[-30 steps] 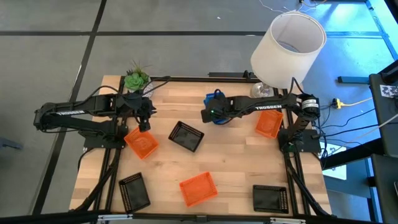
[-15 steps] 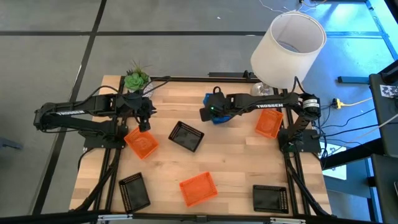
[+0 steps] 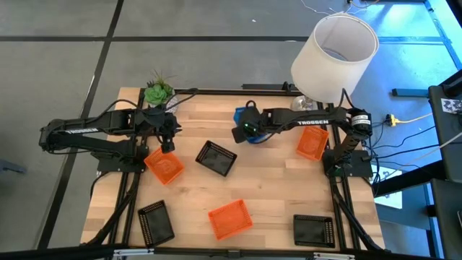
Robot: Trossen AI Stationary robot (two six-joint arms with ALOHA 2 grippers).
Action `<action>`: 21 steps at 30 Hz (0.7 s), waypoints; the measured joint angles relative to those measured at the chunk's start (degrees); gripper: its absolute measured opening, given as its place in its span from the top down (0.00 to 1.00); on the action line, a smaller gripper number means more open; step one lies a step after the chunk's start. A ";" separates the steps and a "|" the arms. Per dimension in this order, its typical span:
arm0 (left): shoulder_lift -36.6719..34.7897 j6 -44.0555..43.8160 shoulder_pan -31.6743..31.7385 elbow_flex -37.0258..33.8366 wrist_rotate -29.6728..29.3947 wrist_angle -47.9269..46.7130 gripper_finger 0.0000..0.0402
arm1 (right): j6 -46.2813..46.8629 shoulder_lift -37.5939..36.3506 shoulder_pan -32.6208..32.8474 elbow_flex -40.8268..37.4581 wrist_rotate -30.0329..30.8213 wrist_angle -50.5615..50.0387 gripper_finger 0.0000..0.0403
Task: Stack baskets by color
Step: Stack the left blue bin on the blue bin
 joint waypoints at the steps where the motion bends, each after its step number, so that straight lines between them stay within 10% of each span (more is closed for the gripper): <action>1: 0.00 -0.02 0.00 0.00 0.00 0.00 0.86 | -0.18 0.01 0.00 0.51 0.01 0.05 0.98; 21: 0.00 0.01 0.00 0.00 -0.02 0.06 0.86 | 3.15 4.24 2.91 7.04 9.50 -11.44 1.00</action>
